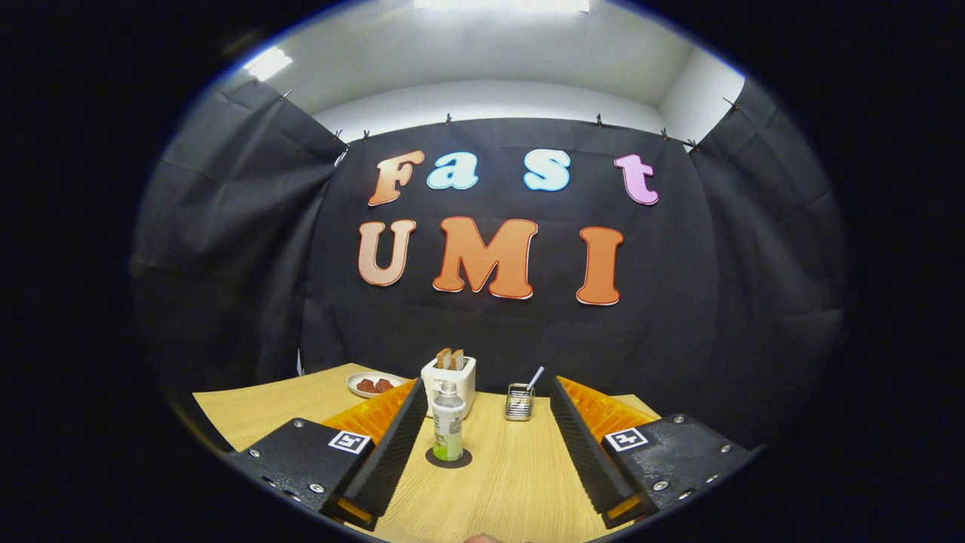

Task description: Take the bottle from table, then pour the juice into the cup, finally place the bottle on the coaster

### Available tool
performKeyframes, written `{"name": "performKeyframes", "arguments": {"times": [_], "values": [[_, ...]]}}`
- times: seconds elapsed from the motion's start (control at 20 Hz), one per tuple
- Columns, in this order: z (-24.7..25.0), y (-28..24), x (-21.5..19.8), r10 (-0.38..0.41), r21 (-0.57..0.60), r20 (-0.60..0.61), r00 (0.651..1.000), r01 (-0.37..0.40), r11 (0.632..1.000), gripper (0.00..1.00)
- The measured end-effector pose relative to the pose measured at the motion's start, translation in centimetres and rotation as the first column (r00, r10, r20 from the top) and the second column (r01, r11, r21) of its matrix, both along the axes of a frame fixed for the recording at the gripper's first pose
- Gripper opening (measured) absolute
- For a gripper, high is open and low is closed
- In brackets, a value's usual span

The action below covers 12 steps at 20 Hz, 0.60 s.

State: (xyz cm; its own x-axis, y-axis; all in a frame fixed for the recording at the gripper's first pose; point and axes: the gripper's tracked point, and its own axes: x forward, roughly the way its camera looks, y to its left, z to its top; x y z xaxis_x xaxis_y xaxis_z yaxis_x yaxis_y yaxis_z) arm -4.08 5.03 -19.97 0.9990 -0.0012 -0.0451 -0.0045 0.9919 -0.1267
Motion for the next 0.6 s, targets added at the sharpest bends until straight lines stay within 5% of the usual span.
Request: {"name": "performKeyframes", "arguments": {"times": [0.6], "values": [[3.6, -0.8, -1.0, -0.034, 0.032, 0.08, 0.996, 0.031, 0.999, 0.98]]}}
